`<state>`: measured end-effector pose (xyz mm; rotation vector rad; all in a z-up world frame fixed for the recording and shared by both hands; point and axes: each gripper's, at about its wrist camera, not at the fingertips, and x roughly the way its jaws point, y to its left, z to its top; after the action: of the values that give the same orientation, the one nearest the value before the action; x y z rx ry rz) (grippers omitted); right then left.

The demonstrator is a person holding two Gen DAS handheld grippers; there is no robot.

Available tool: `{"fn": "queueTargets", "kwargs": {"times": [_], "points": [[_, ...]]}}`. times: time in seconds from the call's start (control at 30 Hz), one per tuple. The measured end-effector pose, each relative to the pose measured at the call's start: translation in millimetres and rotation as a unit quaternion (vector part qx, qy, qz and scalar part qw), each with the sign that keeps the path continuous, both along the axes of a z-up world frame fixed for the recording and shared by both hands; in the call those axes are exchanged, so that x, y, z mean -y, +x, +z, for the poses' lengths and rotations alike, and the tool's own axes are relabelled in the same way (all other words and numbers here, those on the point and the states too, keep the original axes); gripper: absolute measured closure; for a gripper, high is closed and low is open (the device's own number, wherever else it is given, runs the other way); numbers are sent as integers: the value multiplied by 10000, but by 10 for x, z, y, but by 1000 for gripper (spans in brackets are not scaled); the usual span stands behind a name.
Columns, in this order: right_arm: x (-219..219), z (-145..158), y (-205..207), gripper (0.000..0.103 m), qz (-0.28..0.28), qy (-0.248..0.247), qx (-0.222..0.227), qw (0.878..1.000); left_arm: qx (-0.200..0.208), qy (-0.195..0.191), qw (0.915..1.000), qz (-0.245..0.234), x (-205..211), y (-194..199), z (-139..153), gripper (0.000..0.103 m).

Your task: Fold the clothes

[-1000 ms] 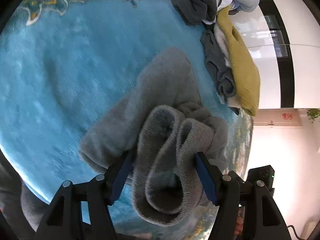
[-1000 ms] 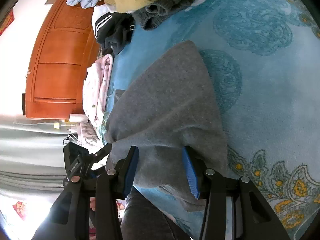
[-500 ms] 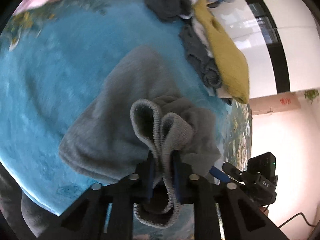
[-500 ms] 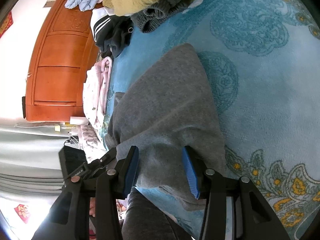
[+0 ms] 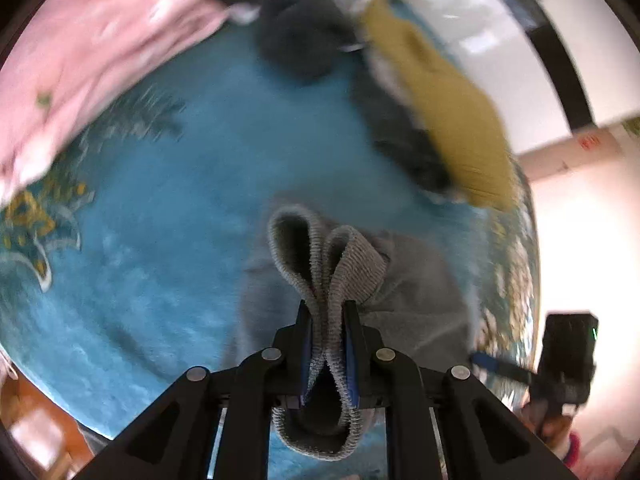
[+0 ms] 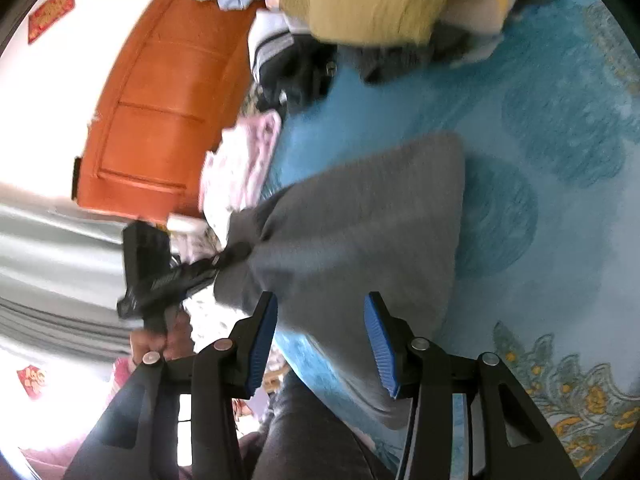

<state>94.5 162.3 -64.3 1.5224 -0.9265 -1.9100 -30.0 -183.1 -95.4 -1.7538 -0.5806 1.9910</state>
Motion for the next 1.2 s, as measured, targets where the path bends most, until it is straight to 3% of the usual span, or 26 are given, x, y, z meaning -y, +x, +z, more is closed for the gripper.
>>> {"fn": "queueTargets", "kwargs": {"times": [0.13, 0.3, 0.47, 0.57, 0.67, 0.73, 0.83, 0.9, 0.97, 1.13, 1.2], "points": [[82, -150, 37, 57, 146, 201, 108, 9996, 264, 79, 9990, 343, 90, 24, -225, 86], [184, -338, 84, 57, 328, 452, 243, 9981, 317, 115, 9986, 418, 157, 26, -255, 83], [170, -186, 108, 57, 350, 486, 110, 9981, 275, -97, 9994, 201, 118, 7, -146, 78], [156, -75, 135, 57, 375, 504, -9, 9980, 126, -227, 9995, 191, 194, 42, 0, 77], [167, -1, 219, 56, 450, 539, -152, 9974, -297, -365, 9976, 513, 377, 130, 257, 77], [193, -26, 266, 56, 508, 555, -123, 9971, -718, -142, 9959, 531, 390, 259, 475, 77], [240, -185, 312, 56, 581, 713, 76, 9957, -1084, 136, 9939, 130, 240, 475, 602, 77], [232, -301, 335, 56, 536, 771, 227, 9953, -1124, -173, 9934, -178, 86, 572, 509, 77], [212, -350, 351, 56, 511, 799, 265, 9951, -908, -380, 9948, -258, 46, 615, 296, 77], [187, -464, 375, 56, 500, 804, 379, 9948, -212, -300, 9989, 299, 254, 605, -282, 78], [174, -516, 387, 56, 483, 787, 441, 9948, -127, -159, 9988, 451, 318, 602, -351, 79]]}}
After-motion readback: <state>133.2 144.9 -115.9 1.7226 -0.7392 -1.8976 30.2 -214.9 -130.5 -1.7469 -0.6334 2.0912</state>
